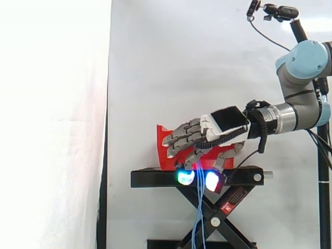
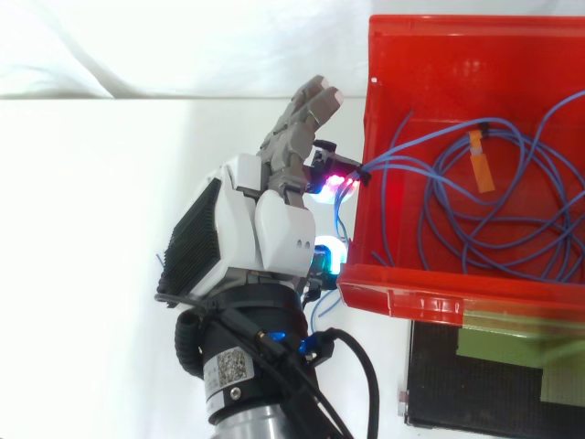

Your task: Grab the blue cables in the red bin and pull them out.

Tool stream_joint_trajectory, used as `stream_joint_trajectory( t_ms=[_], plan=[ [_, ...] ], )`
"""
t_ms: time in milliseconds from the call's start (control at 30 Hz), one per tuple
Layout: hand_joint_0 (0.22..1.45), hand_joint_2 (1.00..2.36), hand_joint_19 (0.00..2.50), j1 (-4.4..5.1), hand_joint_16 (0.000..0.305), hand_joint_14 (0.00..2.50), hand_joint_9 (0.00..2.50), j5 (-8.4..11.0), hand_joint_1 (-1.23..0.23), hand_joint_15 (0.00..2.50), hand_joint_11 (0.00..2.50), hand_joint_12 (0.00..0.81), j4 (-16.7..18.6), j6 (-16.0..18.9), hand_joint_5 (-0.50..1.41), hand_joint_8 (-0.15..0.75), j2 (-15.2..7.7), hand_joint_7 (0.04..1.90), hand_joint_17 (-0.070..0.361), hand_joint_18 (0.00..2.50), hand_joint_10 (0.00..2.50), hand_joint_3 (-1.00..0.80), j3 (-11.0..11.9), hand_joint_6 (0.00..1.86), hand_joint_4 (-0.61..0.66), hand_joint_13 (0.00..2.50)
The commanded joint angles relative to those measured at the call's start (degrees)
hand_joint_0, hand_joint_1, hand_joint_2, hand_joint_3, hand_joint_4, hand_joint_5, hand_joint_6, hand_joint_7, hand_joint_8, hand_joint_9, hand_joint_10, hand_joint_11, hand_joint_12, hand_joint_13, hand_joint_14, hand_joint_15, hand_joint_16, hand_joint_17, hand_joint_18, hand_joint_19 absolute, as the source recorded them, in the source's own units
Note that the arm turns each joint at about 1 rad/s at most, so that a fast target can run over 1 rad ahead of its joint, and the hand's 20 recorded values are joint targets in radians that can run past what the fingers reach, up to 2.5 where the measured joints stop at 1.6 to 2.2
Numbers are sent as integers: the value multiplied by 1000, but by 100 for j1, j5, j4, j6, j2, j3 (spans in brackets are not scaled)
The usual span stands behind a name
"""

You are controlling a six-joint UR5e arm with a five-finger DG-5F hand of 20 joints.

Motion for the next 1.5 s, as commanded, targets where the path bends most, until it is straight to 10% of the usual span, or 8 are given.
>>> stream_joint_trajectory(
  t_ms=[0, 1067, 1467],
  plan=[
    [772, 1000, 385, 4, 55, 7, 524, -5, -972, 175, 455, 375, -5, -23, 783, 291, -3, 686, 123, 437, 18, -1000, 2, 21, 262, 437],
    [779, 1000, 382, -31, 55, 6, 524, -14, -976, 169, 450, 376, 66, -286, 791, 288, -3, 690, 123, 439, 18, -1000, 10, 33, 251, 436],
    [787, 1000, 377, -57, 53, 7, 568, -32, -964, 174, 457, 368, 4, -278, 844, 287, -3, 620, 120, 454, 18, -1000, 10, 321, 199, 458]
  ],
)
